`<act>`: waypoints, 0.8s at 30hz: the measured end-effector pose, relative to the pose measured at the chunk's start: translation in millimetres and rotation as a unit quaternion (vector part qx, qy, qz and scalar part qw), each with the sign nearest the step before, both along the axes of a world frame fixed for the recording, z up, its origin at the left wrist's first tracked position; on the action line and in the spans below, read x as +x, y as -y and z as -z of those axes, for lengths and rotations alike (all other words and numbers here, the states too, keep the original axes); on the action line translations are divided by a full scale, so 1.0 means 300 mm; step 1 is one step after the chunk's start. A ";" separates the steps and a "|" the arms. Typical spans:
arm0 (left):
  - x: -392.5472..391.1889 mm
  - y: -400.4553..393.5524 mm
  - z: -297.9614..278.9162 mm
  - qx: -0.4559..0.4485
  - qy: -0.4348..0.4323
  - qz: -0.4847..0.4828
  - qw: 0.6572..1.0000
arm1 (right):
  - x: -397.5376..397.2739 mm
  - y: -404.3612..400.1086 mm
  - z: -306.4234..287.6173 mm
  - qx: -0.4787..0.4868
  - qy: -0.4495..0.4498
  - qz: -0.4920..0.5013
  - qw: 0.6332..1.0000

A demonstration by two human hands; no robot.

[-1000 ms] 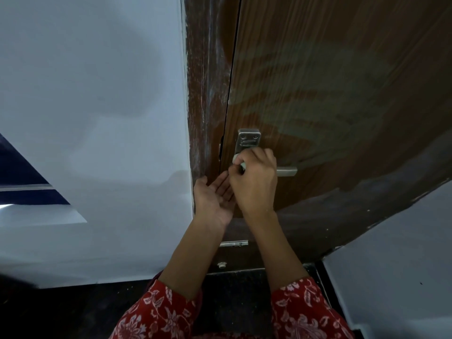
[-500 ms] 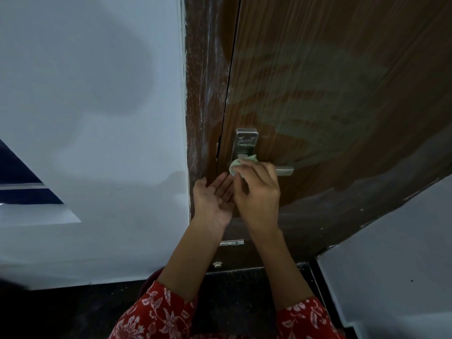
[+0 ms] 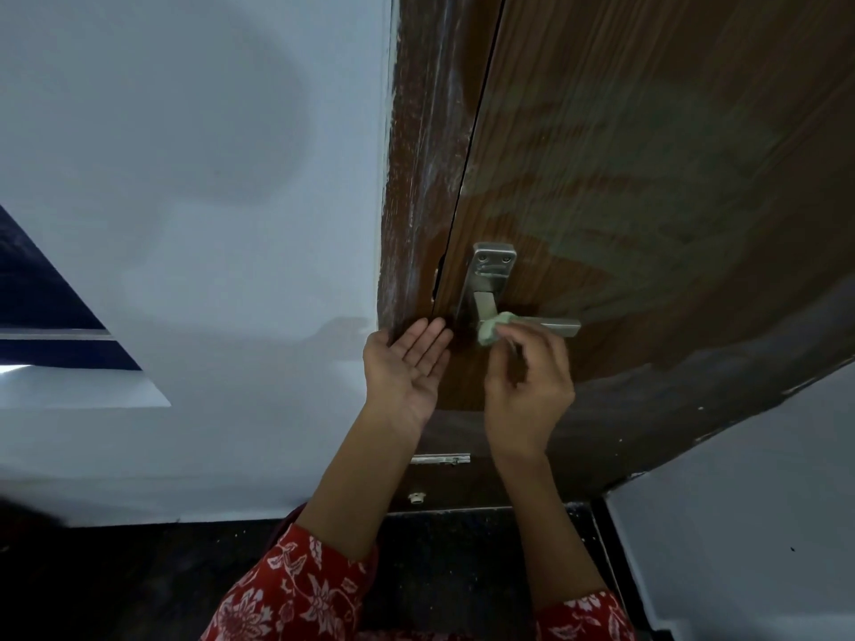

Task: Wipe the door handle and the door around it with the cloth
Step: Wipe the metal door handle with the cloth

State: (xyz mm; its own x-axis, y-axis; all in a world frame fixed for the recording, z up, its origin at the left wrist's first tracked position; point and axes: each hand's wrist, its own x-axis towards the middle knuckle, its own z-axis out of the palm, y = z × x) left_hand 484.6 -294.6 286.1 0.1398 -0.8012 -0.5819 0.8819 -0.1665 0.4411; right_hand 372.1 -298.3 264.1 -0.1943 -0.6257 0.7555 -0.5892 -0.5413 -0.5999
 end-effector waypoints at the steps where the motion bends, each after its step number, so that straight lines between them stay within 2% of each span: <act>1: 0.003 -0.002 0.001 -0.001 0.001 -0.001 1.000 | 0.002 -0.003 -0.003 0.010 0.043 0.002 0.999; 3: 0.011 -0.004 0.001 -0.003 0.004 -0.001 1.000 | 0.031 -0.015 -0.007 0.027 0.079 -0.007 0.996; 5: 0.019 -0.003 -0.001 -0.003 0.007 -0.001 1.000 | 0.077 -0.030 0.000 0.085 0.119 -0.037 0.989; 6: 0.024 -0.002 -0.002 -0.002 0.007 -0.001 1.000 | 0.095 -0.037 0.007 0.139 0.182 -0.052 0.972; 7: 0.028 -0.002 -0.004 -0.003 0.008 -0.002 1.000 | 0.106 -0.040 0.011 0.202 0.288 -0.061 0.934; 8: 0.032 -0.003 -0.005 -0.006 0.009 -0.001 1.000 | 0.109 -0.038 0.010 0.259 0.420 -0.070 0.867; 9: 0.035 -0.004 -0.005 -0.010 0.013 0.000 1.000 | 0.101 -0.031 0.002 0.304 0.544 -0.090 0.777; 10: 0.038 -0.006 -0.005 -0.013 0.017 0.000 1.000 | 0.086 -0.020 -0.009 0.333 0.632 -0.120 0.689; 11: 0.040 -0.007 -0.004 -0.014 0.021 0.001 1.000 | 0.067 -0.009 -0.021 0.344 0.688 -0.158 0.619; 12: 0.043 -0.008 -0.004 -0.013 0.024 0.001 1.000 | 0.051 0.000 -0.035 0.342 0.722 -0.198 0.568; 14: 0.043 -0.006 -0.005 -0.012 0.028 0.002 1.000 | 0.045 0.003 -0.058 0.330 0.754 -0.257 0.507; 18: 0.034 0.002 -0.011 -0.019 0.030 0.013 0.999 | 0.077 -0.032 -0.085 0.338 0.771 -0.290 0.455; 20: 0.028 0.008 -0.015 -0.023 0.034 0.018 0.999 | 0.071 -0.047 -0.104 0.346 0.770 -0.284 0.455; 22: 0.019 0.015 -0.020 -0.020 0.038 0.024 0.999 | 0.058 -0.060 -0.131 0.370 0.737 -0.273 0.496; 23: 0.013 0.017 -0.022 -0.017 0.040 0.027 0.999 | 0.053 -0.062 -0.145 0.372 0.708 -0.274 0.534; 24: 0.008 0.018 -0.024 -0.015 0.041 0.030 0.999 | 0.048 -0.058 -0.157 0.352 0.671 -0.274 0.592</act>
